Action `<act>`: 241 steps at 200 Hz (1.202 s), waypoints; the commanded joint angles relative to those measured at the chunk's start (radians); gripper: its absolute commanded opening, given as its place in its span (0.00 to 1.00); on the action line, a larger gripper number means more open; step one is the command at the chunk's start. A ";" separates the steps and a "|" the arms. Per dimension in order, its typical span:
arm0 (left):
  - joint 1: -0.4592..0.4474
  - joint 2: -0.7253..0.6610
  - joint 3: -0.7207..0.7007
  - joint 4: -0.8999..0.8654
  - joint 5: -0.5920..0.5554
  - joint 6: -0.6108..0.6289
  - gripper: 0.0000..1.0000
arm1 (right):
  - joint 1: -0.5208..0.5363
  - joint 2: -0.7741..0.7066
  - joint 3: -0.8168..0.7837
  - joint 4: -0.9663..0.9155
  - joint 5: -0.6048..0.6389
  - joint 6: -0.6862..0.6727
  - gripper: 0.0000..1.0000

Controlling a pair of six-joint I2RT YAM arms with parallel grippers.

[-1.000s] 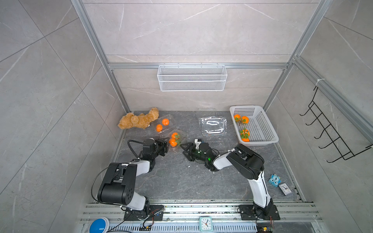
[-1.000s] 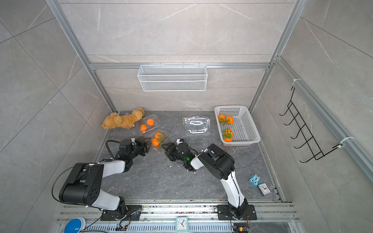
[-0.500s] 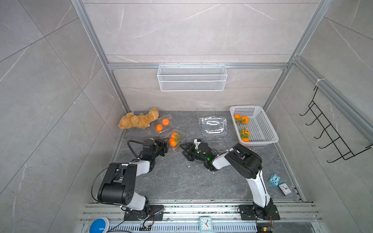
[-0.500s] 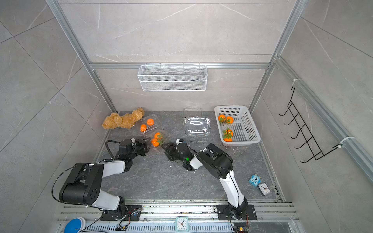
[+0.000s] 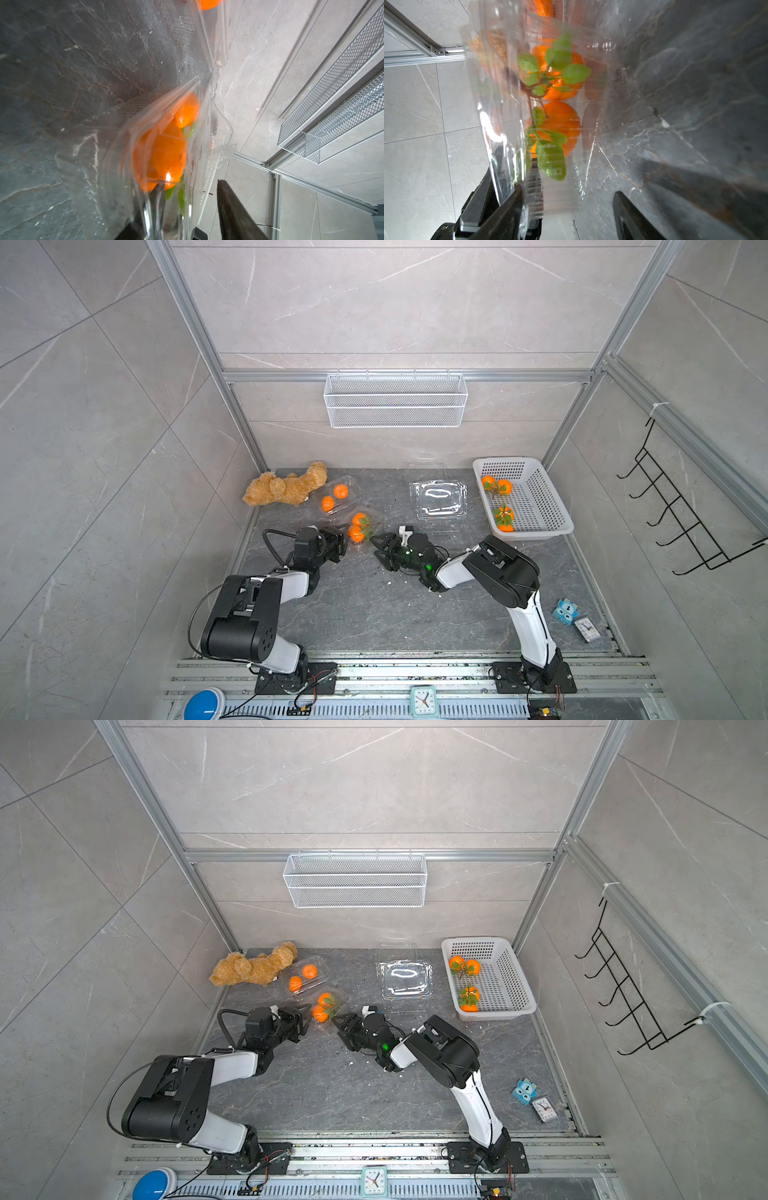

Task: Take oranges out of containers
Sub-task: Open the packing box at the center of the board.

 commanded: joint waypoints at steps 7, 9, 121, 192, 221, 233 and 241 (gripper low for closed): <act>-0.009 0.002 -0.003 0.049 0.006 -0.009 0.45 | 0.003 0.015 0.029 0.024 -0.008 0.010 0.70; -0.009 0.003 -0.003 0.049 0.006 -0.008 0.45 | 0.002 0.016 0.029 0.022 -0.009 0.008 0.70; -0.047 0.035 0.023 0.094 0.005 -0.053 0.45 | 0.008 -0.040 0.100 -0.386 0.018 -0.172 0.63; -0.080 0.082 0.048 0.131 -0.009 -0.079 0.45 | 0.026 -0.064 0.129 -0.508 0.033 -0.279 0.63; -0.084 0.083 0.053 0.131 -0.014 -0.080 0.45 | 0.036 -0.070 0.152 -0.584 0.047 -0.336 0.63; -0.085 0.081 0.054 0.130 -0.015 -0.082 0.45 | 0.039 -0.074 0.160 -0.619 0.059 -0.359 0.63; -0.084 0.081 0.057 0.132 -0.015 -0.086 0.45 | 0.040 -0.076 0.163 -0.633 0.063 -0.371 0.63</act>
